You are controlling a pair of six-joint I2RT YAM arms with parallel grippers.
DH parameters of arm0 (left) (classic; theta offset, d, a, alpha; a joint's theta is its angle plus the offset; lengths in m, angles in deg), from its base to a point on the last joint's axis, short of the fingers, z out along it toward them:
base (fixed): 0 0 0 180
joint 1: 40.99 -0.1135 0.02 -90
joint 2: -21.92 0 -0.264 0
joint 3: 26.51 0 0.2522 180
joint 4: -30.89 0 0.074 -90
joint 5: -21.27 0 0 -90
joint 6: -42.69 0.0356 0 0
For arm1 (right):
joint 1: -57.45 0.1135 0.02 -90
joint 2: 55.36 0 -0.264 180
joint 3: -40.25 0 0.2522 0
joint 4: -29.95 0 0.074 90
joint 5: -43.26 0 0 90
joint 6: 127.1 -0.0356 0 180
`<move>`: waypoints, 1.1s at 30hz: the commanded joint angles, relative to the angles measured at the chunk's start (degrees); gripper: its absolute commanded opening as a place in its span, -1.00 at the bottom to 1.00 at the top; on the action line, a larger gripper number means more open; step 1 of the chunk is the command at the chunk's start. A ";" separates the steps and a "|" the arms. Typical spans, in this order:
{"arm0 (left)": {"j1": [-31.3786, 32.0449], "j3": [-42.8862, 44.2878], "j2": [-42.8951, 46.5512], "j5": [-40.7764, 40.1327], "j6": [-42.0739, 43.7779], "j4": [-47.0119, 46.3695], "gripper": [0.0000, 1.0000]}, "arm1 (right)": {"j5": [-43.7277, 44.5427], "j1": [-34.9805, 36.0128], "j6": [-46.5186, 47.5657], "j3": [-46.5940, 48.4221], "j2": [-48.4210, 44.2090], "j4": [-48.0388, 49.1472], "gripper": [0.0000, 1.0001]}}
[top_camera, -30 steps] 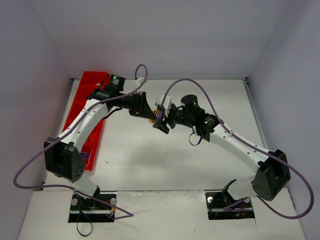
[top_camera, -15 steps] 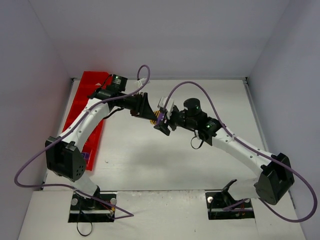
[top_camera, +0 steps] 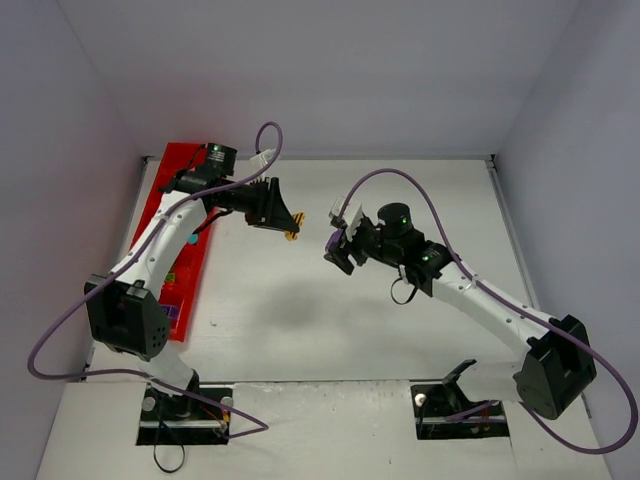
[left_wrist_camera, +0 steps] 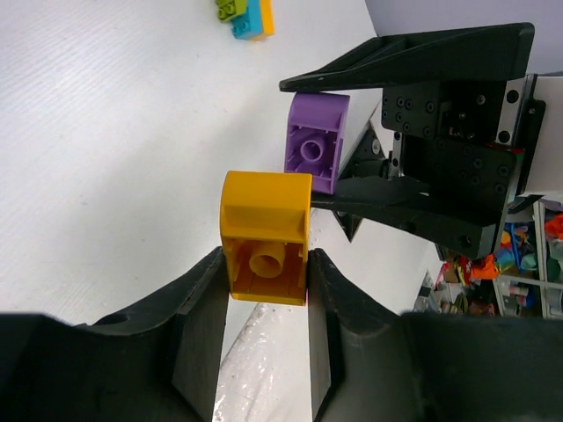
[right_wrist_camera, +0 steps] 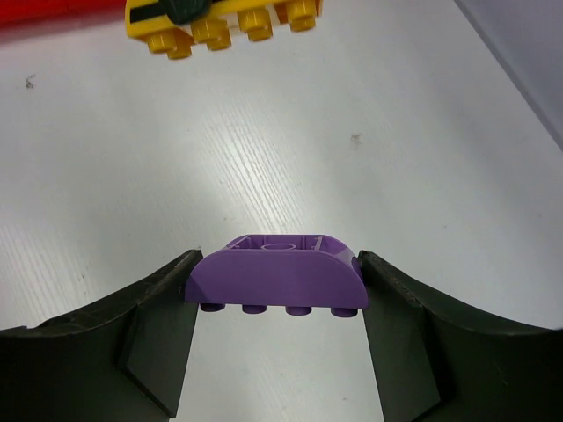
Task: Sort the legos into containers by color
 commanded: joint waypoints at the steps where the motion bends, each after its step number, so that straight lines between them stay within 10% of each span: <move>1: -0.93 3.13 1.67 -0.51 1.93 0.33 -0.77 | 1.32 -0.30 -0.91 0.36 -1.95 2.02 -1.00; 19: -18.77 10.24 -6.84 -61.73 -11.95 -8.37 -0.76 | 2.73 -0.30 -2.31 1.15 -2.48 1.84 -1.00; 33: -23.43 25.45 -26.44 -66.87 -17.93 -13.46 -0.59 | 4.75 -0.30 -3.54 1.32 -2.83 0.70 -1.00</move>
